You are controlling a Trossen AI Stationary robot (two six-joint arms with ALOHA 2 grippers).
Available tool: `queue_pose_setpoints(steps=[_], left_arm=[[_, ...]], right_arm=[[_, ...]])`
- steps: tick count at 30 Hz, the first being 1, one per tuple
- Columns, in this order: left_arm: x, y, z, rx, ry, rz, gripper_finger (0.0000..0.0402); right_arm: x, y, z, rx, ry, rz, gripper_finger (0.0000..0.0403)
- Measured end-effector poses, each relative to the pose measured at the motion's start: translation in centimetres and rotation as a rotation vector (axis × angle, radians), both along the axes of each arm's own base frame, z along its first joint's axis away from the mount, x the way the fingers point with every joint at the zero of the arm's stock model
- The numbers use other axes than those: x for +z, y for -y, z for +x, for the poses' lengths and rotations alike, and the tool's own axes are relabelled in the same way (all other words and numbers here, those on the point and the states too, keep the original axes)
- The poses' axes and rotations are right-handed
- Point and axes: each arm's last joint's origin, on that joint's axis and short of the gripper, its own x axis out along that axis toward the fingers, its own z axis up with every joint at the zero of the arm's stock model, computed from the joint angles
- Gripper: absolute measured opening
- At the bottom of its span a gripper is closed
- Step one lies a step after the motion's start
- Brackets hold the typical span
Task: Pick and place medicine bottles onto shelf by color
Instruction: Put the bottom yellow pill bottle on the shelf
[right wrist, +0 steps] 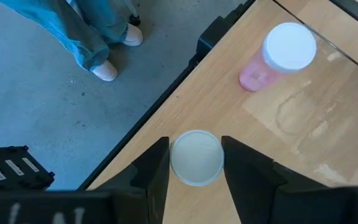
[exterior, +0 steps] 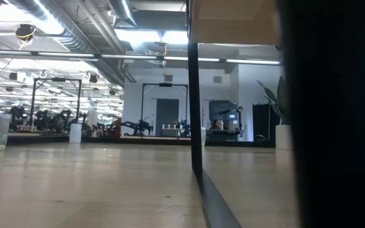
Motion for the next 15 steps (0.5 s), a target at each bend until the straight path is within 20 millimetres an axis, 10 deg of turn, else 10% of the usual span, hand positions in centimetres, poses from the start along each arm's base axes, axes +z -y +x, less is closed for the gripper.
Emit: queue_pose_setpoints(steps=[15], left_arm=[[0.0, 0.01, -0.01, 0.0, 0.0, 0.0, 0.0147]], right_arm=[[0.0, 0.01, 0.01, 0.0, 0.0, -0.001, 0.0138]])
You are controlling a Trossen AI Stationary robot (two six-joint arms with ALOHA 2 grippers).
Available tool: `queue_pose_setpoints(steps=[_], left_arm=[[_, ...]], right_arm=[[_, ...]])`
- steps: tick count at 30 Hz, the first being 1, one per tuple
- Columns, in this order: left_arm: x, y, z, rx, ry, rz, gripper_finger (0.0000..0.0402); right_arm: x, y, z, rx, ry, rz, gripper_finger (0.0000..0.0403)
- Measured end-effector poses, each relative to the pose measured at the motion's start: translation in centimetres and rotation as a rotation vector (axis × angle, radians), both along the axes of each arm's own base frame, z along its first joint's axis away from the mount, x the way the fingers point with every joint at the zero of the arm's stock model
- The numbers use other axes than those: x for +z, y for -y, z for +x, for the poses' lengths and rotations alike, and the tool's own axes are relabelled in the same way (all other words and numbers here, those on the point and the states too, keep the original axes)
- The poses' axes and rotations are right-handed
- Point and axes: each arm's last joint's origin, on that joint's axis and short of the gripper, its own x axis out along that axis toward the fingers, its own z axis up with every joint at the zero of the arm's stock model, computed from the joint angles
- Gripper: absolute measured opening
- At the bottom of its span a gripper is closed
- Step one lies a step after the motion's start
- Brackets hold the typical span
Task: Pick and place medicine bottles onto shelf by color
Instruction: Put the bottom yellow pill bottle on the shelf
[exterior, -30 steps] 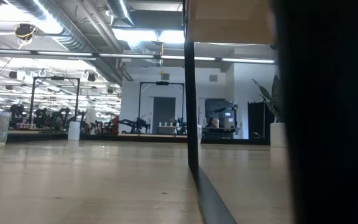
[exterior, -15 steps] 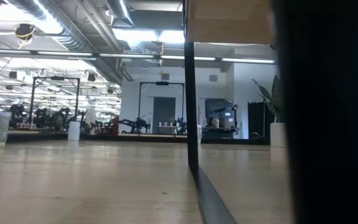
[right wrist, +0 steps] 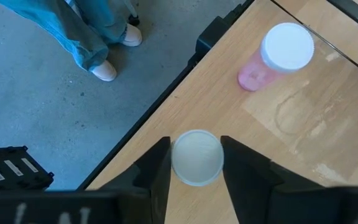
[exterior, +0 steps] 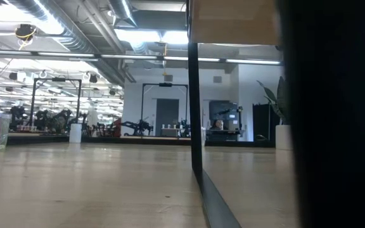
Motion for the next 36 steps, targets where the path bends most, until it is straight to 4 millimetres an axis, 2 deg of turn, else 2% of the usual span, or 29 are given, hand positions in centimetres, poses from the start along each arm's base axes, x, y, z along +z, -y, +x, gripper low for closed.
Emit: queue_pose_setpoints(steps=[10, 36], left_arm=[[0.0, -0.01, 0.0, 0.0, 0.0, 0.0, 0.0147], [0.0, -0.01, 0.0, 0.0, 0.0, 0.001, 0.0147]], right_arm=[[0.04, 0.02, 0.01, -0.001, 0.002, 0.0, 0.0175], [0.08, 0.29, -0.24, -0.03, -0.03, -0.004, 0.0178]])
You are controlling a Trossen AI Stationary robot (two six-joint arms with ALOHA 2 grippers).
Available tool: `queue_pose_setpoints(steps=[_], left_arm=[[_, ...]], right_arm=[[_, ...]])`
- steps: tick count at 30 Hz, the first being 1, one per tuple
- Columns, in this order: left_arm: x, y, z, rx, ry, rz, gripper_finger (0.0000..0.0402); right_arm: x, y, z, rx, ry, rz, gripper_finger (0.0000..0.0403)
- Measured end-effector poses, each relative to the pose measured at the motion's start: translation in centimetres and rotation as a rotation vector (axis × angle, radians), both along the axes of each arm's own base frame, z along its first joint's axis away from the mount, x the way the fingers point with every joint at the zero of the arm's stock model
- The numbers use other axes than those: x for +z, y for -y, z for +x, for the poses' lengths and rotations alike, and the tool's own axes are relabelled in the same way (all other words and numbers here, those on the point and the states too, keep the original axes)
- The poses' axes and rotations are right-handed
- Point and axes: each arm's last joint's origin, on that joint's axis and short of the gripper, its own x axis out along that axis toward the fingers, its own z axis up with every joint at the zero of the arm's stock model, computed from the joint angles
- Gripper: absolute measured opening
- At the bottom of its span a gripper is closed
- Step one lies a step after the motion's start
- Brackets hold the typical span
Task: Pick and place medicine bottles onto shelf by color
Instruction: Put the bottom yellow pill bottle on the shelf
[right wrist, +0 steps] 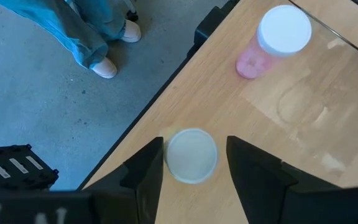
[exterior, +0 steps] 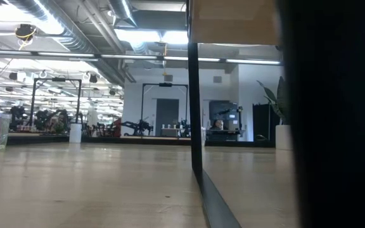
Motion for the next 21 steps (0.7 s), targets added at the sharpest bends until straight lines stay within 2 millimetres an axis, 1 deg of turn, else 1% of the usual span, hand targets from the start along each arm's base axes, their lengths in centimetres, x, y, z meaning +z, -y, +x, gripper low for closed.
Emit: queue_pose_setpoints(steps=[10, 21], left_arm=[[0.01, 0.0, -0.01, 0.0, 0.0, 0.0, 0.0147], [0.01, 0.0, -0.01, 0.0, 0.001, 0.0, 0.0147]], right_arm=[[0.92, 0.6, -0.68, 0.005, -0.003, 0.006, 0.0178], [0.91, 0.74, -0.91, 0.013, -0.031, 0.005, 0.0178]])
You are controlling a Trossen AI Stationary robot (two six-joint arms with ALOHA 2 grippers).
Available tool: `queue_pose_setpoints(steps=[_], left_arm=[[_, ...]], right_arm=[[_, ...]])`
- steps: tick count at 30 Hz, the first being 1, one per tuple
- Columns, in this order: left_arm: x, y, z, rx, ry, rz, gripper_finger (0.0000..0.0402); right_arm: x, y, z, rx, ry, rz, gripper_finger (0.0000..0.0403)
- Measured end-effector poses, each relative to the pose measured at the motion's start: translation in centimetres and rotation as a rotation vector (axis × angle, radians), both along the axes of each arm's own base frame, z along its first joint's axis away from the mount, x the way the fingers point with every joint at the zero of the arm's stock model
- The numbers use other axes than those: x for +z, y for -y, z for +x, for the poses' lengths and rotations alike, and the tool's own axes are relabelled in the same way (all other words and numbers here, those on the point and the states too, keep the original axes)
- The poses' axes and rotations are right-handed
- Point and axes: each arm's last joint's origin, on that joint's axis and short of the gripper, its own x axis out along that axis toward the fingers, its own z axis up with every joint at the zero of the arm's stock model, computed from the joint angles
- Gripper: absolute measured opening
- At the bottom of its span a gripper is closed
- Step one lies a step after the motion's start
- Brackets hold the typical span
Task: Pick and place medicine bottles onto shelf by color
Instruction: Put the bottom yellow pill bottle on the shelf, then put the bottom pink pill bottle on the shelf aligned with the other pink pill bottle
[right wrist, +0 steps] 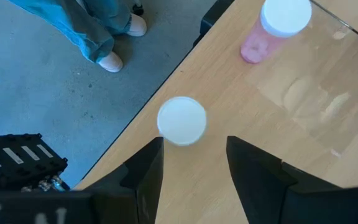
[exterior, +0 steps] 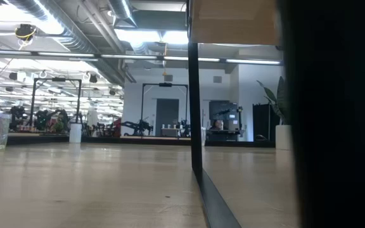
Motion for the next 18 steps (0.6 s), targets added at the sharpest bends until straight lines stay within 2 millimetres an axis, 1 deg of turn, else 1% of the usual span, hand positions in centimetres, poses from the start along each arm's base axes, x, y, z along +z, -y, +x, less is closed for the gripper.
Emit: queue_pose_setpoints(steps=[18], left_arm=[[0.02, 0.0, 0.01, 0.001, 0.002, -0.004, 0.0147]], right_arm=[[-0.04, 0.35, -0.41, 0.005, -0.037, -0.025, 0.0178]])
